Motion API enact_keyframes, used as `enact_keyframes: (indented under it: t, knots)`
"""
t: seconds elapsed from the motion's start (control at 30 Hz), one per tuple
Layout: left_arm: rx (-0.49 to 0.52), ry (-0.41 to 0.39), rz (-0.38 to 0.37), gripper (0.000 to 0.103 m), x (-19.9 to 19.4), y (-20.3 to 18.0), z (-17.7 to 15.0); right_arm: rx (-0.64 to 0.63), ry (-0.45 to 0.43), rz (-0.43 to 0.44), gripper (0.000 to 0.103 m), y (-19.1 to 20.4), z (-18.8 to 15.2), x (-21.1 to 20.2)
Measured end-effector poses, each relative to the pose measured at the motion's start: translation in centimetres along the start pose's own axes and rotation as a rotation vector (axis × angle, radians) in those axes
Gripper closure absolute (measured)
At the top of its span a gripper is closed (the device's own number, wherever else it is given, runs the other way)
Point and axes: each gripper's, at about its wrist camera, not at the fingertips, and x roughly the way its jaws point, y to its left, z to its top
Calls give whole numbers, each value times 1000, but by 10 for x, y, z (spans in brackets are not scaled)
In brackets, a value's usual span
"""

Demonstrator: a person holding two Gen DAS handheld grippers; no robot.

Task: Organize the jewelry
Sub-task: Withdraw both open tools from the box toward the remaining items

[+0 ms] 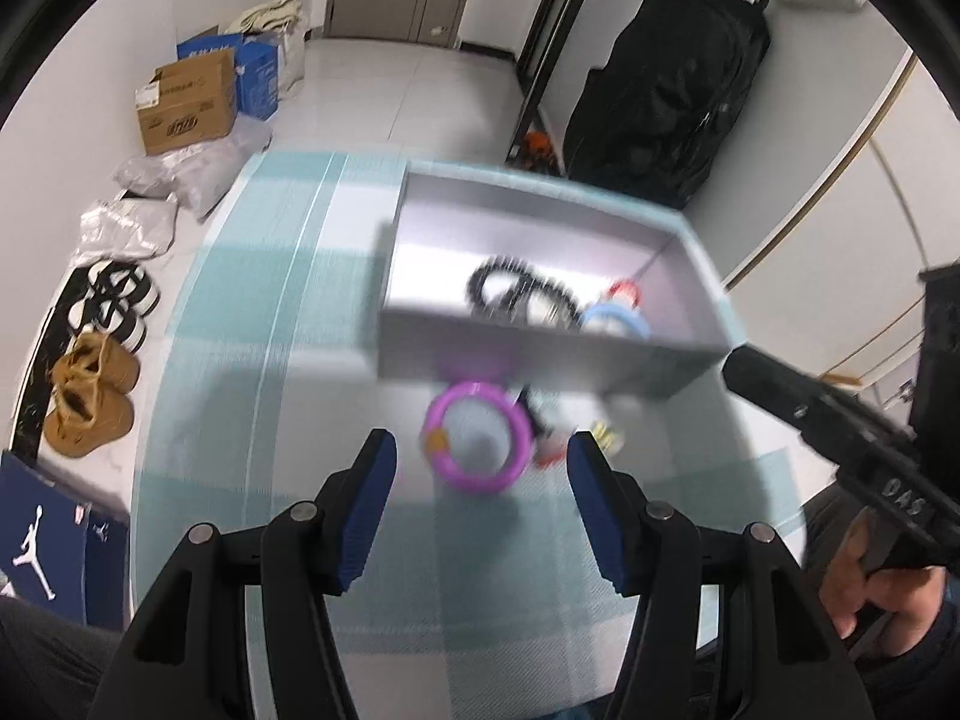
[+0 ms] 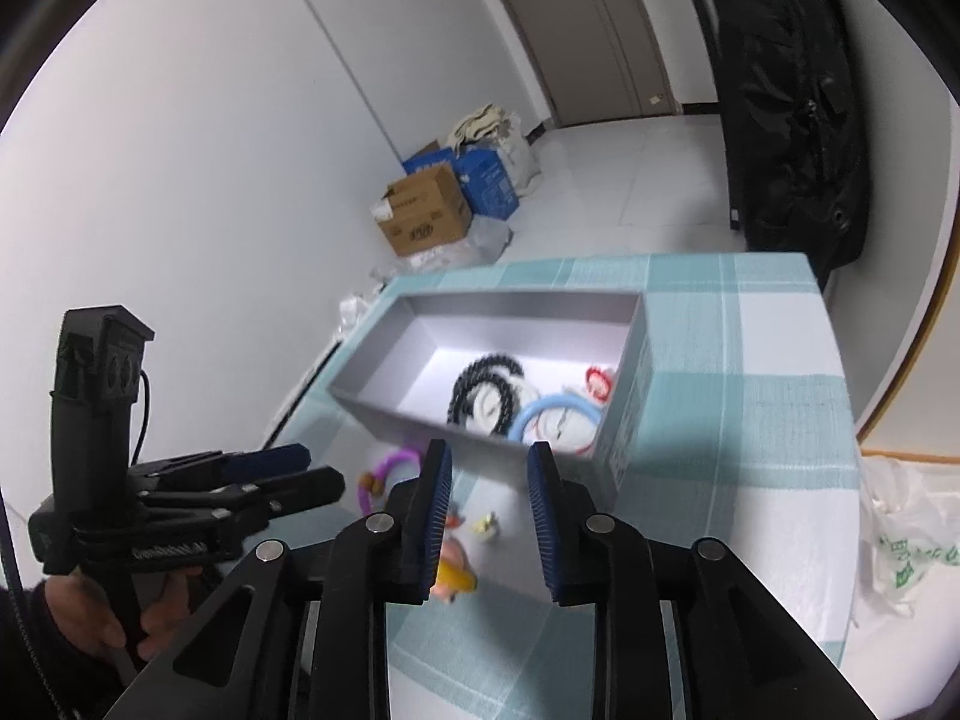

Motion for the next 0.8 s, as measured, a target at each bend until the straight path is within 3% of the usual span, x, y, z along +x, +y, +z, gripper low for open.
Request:
enact_keyframes:
  t: [0.27,0.53,0.8]
  knots:
    - [7,15,29,49,2,6,-13,-54,85,19,70,15,-19,13]
    - [12,36,33,49,8,6,-21,-124,155,14,49,28,-34,30]
    - [35,40,74,48,6,7,-26,-166,220,-20,49,30,-40,51]
